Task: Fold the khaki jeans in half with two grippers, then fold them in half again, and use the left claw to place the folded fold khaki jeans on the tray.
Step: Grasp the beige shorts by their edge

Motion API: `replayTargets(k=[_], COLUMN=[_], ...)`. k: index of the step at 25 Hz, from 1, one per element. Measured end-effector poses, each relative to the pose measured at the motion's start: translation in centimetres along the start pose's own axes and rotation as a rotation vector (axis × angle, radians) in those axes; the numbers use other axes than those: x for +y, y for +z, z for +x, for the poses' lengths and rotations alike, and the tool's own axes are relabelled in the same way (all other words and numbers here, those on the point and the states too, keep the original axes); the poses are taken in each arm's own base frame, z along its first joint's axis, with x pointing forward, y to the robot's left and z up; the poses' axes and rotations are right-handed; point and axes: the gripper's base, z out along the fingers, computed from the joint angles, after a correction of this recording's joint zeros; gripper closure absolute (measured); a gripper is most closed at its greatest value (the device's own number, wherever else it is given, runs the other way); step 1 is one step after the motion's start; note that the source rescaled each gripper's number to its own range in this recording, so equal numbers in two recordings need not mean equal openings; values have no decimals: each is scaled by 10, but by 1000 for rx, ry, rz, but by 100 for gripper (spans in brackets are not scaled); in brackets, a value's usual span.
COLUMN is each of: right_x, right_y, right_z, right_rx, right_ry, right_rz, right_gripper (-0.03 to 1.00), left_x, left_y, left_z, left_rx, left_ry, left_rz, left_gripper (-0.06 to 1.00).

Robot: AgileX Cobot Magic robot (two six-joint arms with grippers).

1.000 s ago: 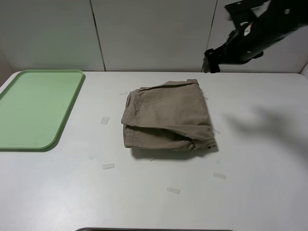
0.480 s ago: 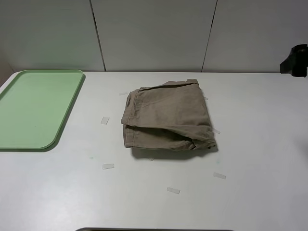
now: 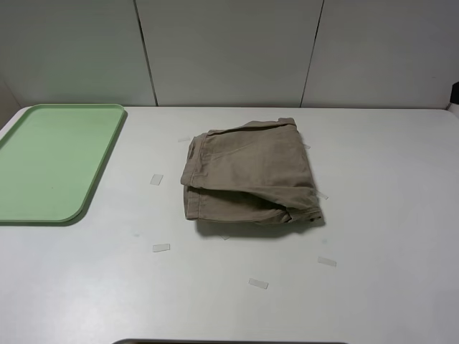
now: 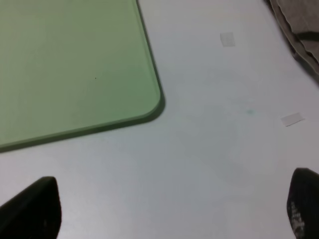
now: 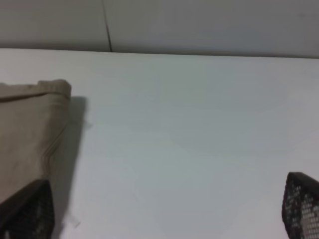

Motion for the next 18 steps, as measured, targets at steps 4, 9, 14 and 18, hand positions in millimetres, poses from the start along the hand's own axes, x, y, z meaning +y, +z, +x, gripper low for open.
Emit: replayTargets(k=[4, 9, 14, 18], right_x=[5, 11, 16, 18], right_y=[-18, -39, -56, -70], right_z=[25, 50, 69, 72], right_rx=[12, 17, -15, -97], right_ry=[-2, 9, 33, 36], right_rz=[-11, -37, -55, -49], right_gripper=[-3, -3, -3, -3], left_x=[0, 0, 0, 0], left_y=[0, 0, 0, 0], left_z=[0, 0, 0, 0], left_rx=[0, 0, 0, 0], left_ry=[0, 0, 0, 0], left_rz=[0, 0, 0, 0], left_gripper=[5, 5, 5, 5])
